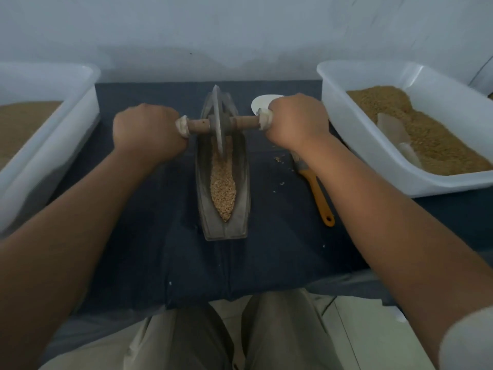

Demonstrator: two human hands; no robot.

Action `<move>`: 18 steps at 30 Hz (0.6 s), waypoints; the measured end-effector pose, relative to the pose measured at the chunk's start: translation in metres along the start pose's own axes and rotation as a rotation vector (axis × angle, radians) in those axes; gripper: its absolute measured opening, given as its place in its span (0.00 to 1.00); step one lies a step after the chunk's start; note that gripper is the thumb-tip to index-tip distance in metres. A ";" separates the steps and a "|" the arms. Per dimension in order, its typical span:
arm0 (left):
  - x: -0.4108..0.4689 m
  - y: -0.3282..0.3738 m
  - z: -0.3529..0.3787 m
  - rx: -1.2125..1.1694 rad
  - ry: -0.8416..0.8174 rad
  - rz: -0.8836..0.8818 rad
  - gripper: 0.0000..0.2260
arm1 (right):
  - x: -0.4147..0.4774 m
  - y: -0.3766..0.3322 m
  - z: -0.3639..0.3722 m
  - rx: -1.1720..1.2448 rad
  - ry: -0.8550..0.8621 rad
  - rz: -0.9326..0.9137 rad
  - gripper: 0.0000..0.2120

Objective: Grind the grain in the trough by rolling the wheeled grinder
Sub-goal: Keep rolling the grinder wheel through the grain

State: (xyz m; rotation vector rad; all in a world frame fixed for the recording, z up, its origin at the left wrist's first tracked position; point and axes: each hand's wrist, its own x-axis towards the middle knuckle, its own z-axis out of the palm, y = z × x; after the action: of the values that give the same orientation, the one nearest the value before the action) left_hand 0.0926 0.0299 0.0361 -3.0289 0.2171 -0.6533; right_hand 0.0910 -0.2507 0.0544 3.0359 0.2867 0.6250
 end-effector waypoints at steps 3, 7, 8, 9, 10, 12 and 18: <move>-0.019 -0.005 -0.001 0.006 0.021 0.025 0.17 | -0.014 0.001 -0.005 0.045 -0.025 -0.021 0.13; -0.068 -0.015 -0.003 -0.023 0.122 0.107 0.19 | -0.056 0.006 -0.017 -0.031 -0.014 -0.127 0.17; -0.073 -0.017 -0.003 -0.027 0.135 0.114 0.19 | -0.061 0.007 -0.020 -0.030 -0.002 -0.141 0.17; -0.074 -0.018 -0.001 -0.027 0.139 0.108 0.19 | -0.062 0.006 -0.020 -0.026 0.002 -0.145 0.16; -0.071 -0.017 0.002 -0.027 0.134 0.091 0.19 | -0.059 0.005 -0.019 -0.026 0.001 -0.139 0.15; -0.059 -0.013 0.008 -0.012 0.105 0.048 0.19 | -0.044 0.002 -0.012 -0.016 -0.015 -0.100 0.14; -0.012 -0.008 0.014 -0.011 0.048 -0.002 0.17 | -0.005 -0.001 0.004 0.043 0.098 -0.008 0.14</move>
State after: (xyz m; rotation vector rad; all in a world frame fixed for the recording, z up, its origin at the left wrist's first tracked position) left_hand 0.0882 0.0401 0.0188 -3.0266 0.2202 -0.7285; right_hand 0.0875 -0.2504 0.0486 3.0481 0.3197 0.7782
